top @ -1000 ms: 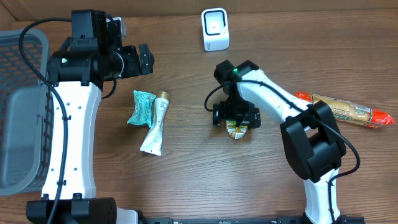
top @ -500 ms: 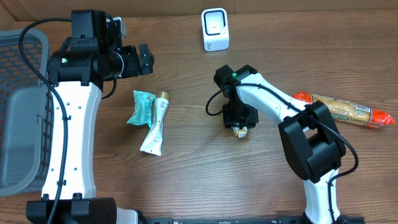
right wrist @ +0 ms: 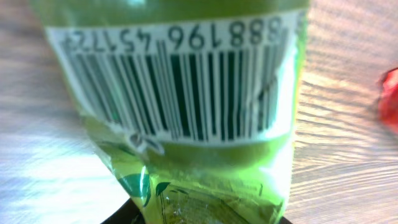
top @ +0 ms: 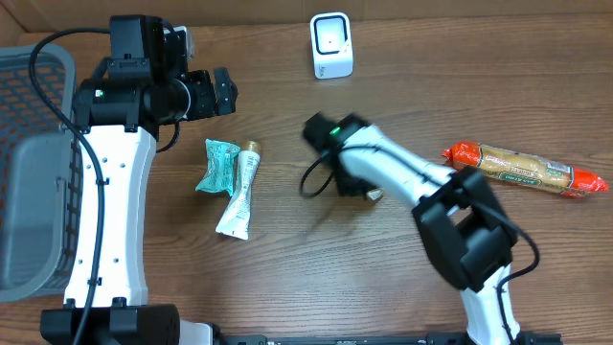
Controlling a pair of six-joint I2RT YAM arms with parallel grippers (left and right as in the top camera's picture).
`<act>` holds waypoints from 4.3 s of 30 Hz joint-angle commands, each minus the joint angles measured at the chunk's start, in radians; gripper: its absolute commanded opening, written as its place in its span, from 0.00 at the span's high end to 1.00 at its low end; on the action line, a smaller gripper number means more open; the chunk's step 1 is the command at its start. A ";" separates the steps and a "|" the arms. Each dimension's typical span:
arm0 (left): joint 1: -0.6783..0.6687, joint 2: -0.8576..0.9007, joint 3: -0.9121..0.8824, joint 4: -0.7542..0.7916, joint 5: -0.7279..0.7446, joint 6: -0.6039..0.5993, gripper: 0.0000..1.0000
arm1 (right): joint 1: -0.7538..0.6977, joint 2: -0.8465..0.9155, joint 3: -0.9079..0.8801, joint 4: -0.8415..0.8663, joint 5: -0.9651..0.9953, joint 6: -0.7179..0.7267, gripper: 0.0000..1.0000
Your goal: Scan the item barcode
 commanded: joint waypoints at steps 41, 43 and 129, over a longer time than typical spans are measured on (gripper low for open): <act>-0.002 -0.003 0.009 0.003 0.008 0.023 0.01 | -0.466 -0.275 -0.412 0.438 -1.012 -0.523 0.22; -0.002 -0.003 0.009 0.003 0.008 0.023 0.00 | -0.465 -0.275 -0.449 0.487 -1.012 -0.522 0.25; -0.002 -0.003 0.009 0.003 0.008 0.023 0.00 | -0.212 -0.223 0.019 1.325 0.158 -1.147 0.96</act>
